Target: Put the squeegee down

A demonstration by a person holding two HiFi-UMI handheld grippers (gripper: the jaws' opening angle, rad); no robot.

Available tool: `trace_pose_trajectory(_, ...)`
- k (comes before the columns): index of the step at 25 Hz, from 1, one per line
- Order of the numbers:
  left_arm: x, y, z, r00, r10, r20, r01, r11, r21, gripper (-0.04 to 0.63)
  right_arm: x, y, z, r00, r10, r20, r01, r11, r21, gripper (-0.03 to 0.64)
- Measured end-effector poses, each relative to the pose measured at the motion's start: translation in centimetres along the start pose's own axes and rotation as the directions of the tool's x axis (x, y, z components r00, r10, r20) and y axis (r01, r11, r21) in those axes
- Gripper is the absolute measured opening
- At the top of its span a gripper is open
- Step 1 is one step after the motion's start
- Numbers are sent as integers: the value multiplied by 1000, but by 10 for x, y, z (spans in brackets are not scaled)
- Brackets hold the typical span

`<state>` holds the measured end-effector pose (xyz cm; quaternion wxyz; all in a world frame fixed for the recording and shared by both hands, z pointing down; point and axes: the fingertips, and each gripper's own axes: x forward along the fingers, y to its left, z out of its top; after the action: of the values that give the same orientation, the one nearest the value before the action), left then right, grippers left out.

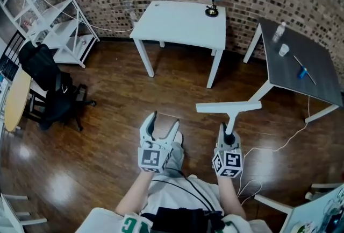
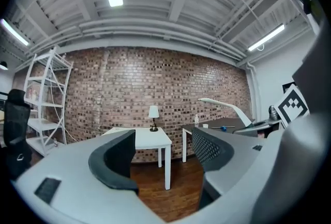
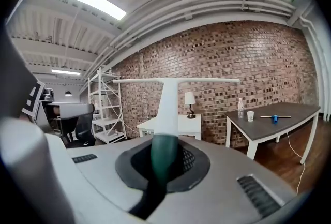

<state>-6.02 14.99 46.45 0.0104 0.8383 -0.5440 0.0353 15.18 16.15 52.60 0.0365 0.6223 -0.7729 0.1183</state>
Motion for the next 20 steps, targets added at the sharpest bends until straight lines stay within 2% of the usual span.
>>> trace_pose_trajectory(4, 97, 39, 12, 999, -30, 37, 31, 999, -33, 336, 87, -28, 30, 999, -44, -3, 44, 999, -26, 18)
trace_pose_trajectory(6, 143, 56, 15, 997, -43, 59, 45, 998, -39, 336, 134, -41, 44, 999, -35, -10, 35, 998, -43, 18)
trace_pose_trajectory(11, 229, 109, 35, 991, -86, 103, 91, 995, -44, 336, 237, -38, 72, 1000, -27, -14, 26, 998, -50, 20)
trace_pose_trajectory(15, 282, 136, 31, 991, -101, 88, 108, 991, -76, 336, 292, -37, 65, 995, -24, -96, 18, 998, -63, 20)
trace_pose_trajectory(20, 351, 147, 15, 994, -107, 35, 109, 991, -72, 336, 360, -80, 61, 989, -30, -148, 24, 999, -40, 21)
